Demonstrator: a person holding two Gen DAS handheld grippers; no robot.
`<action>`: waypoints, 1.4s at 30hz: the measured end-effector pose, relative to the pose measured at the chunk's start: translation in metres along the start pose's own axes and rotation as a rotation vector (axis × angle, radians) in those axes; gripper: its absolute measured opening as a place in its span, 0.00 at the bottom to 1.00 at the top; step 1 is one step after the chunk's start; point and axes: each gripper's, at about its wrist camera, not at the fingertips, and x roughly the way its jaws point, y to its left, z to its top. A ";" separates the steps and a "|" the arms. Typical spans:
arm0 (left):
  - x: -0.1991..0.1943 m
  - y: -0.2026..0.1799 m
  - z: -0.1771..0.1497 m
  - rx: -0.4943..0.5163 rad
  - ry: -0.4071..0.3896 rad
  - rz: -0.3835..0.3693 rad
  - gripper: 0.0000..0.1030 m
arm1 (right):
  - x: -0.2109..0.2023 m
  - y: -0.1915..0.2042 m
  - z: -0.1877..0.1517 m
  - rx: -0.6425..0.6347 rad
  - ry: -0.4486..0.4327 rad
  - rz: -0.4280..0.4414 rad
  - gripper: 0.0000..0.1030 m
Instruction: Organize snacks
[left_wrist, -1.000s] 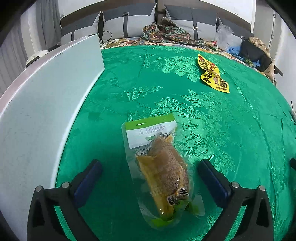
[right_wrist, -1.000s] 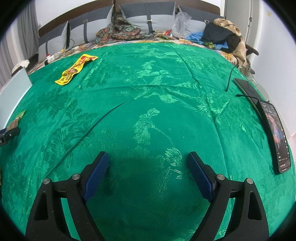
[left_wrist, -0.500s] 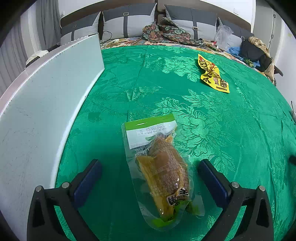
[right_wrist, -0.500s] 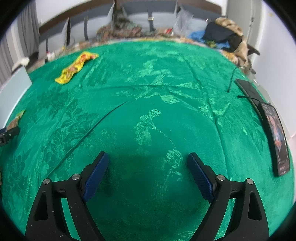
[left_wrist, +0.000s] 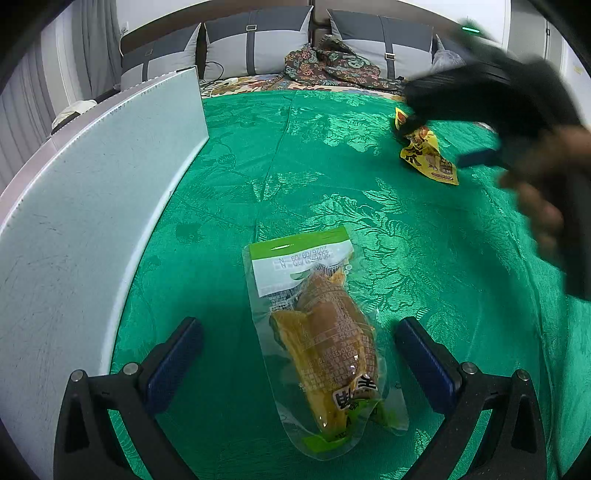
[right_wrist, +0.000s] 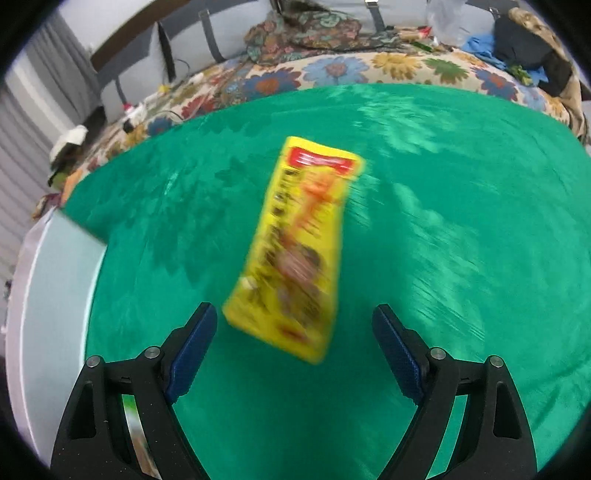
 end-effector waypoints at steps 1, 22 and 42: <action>0.000 0.000 0.000 0.000 0.000 0.000 1.00 | 0.006 0.007 0.003 -0.002 0.004 -0.006 0.87; 0.000 -0.002 0.001 0.001 0.000 0.000 1.00 | -0.012 -0.004 -0.027 -0.221 0.073 -0.080 0.03; 0.000 -0.002 0.001 0.002 0.000 0.001 1.00 | 0.008 -0.007 0.038 0.141 0.051 0.076 0.73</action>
